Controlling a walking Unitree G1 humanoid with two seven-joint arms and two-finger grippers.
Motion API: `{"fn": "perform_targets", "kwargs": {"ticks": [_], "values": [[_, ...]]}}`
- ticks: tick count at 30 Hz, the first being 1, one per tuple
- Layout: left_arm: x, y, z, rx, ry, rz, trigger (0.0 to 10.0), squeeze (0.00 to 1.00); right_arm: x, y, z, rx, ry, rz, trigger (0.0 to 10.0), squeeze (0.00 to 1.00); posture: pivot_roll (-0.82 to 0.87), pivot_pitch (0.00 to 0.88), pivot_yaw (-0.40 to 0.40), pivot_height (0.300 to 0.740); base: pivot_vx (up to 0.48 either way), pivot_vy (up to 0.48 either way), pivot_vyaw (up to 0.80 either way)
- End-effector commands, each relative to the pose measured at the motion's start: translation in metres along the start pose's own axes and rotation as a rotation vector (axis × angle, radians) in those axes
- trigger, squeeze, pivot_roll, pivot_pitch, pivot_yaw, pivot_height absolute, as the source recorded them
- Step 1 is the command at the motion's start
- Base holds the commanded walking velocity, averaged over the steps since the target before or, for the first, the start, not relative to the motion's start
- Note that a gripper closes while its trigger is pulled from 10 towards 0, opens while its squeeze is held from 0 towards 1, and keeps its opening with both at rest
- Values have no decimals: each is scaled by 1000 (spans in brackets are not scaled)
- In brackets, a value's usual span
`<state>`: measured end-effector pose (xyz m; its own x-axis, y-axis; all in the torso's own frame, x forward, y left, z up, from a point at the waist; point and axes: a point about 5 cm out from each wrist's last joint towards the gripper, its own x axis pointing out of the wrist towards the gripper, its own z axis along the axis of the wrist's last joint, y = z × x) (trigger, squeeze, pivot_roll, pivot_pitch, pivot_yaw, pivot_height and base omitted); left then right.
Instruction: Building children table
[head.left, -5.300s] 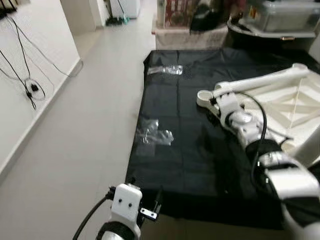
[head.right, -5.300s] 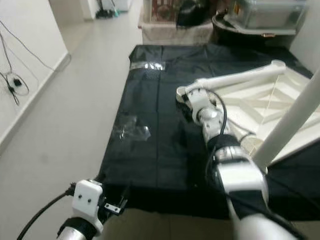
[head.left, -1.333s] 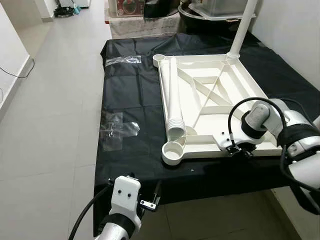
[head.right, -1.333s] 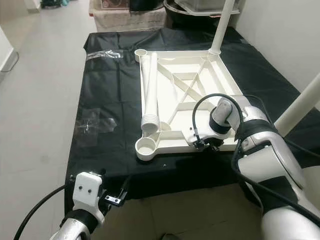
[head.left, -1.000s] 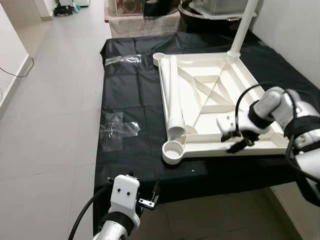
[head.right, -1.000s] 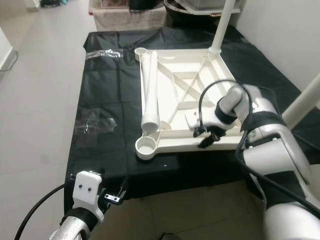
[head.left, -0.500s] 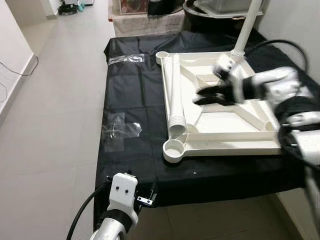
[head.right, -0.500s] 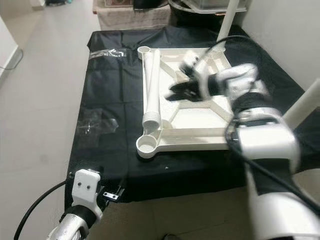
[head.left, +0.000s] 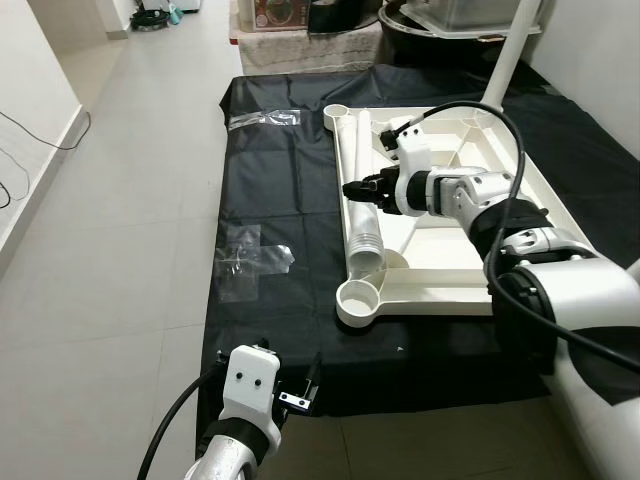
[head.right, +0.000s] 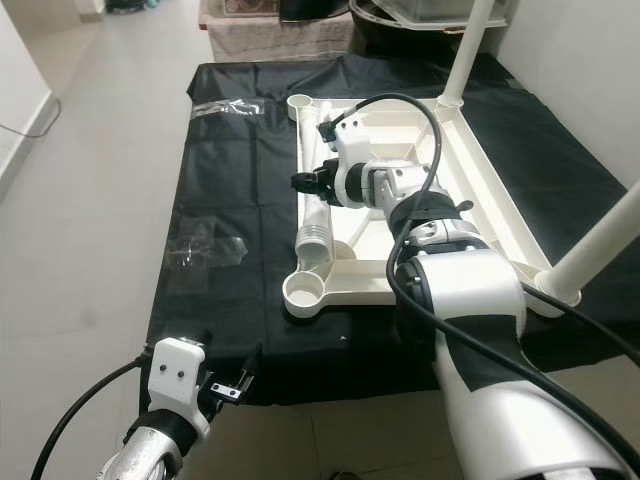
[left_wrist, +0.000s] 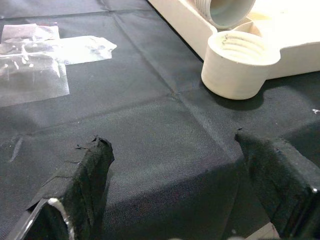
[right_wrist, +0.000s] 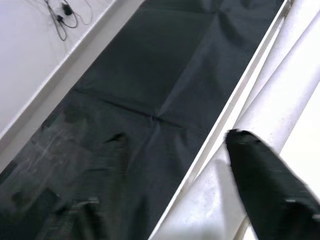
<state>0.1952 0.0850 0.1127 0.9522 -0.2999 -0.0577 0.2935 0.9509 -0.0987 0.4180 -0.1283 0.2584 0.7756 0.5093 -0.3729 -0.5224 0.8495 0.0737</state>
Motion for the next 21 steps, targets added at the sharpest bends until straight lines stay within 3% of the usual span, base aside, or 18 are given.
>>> {"fn": "perform_targets", "kwargs": {"ticks": [1,3,4,5,6,9,21], "values": [[-1,0,-7,-2,32,9,10000,0,1,3,7,12,-11,-63,10000,1000,-58,75,-23,740,0,0,0],[-1,0,-7,-4,31,8,10000,0,2,0,7,-35,7,-154,10000,1000,-62,73,-26,740,0,0,0],[0,0,-7,-4,31,8,10000,0,3,1,4,-48,52,-187,10000,455,-62,73,-26,740,0,0,0],[0,0,-7,-4,31,8,10000,0,3,1,4,-48,52,-187,10000,455,-62,73,-26,740,0,0,0],[0,0,-7,-5,31,8,10000,0,4,2,4,-52,73,-198,10000,0,-62,73,-26,740,0,0,0],[1,-1,-7,-7,30,9,10000,0,6,10,4,34,93,-183,10000,0,-65,74,-34,740,0,0,0],[0,-2,-6,-12,24,15,10000,0,10,17,-7,64,184,-193,10000,0,-74,95,-45,740,0,0,0]]}}
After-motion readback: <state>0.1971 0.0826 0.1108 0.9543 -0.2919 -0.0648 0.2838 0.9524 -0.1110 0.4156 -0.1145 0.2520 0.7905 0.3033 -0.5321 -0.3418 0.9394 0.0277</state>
